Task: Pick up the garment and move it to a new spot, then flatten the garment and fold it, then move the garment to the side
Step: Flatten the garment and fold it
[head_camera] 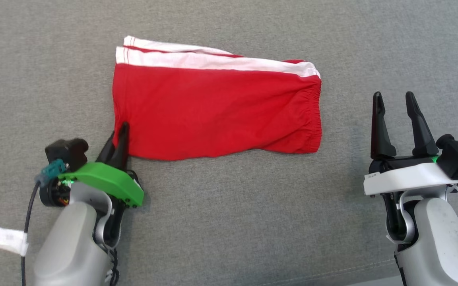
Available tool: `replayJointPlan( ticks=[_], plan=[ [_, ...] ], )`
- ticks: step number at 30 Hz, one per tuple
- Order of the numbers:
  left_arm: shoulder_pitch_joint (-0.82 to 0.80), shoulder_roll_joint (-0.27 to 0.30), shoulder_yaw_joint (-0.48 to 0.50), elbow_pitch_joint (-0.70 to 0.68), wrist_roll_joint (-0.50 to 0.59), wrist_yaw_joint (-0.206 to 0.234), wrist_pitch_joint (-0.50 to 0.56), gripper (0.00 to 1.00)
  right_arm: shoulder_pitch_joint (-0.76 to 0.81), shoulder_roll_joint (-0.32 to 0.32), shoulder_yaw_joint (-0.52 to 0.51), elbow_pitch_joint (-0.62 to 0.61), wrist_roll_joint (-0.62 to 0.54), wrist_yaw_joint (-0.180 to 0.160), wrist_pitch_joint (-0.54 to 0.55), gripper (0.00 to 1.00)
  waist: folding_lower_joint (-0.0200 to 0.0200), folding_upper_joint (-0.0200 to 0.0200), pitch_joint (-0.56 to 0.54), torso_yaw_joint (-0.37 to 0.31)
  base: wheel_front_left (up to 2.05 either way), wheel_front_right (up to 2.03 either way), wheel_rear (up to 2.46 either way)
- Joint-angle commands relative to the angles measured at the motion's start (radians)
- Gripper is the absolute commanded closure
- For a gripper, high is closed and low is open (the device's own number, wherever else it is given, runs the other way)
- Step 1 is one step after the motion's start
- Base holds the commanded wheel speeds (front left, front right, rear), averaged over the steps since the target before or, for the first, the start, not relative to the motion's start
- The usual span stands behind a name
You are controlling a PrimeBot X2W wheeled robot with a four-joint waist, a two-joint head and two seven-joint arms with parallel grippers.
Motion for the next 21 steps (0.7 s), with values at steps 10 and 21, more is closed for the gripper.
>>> replayJointPlan(
  ticks=[10,21],
  plan=[
    [0.272,-0.003,-0.028,-0.316,-0.007,0.107,0.051,1.00,0.047,-0.003,-0.006,0.033,-0.035,0.000,0.004,0.00,0.0001,-0.0001,-0.065,0.094,0.00,0.00,0.00],
    [0.267,0.001,0.026,-0.419,0.063,0.185,-0.085,0.00,0.028,-0.003,0.016,0.062,-0.034,0.000,0.020,0.00,0.0001,-0.0001,-0.084,0.072,0.00,0.00,0.00]
  ],
)
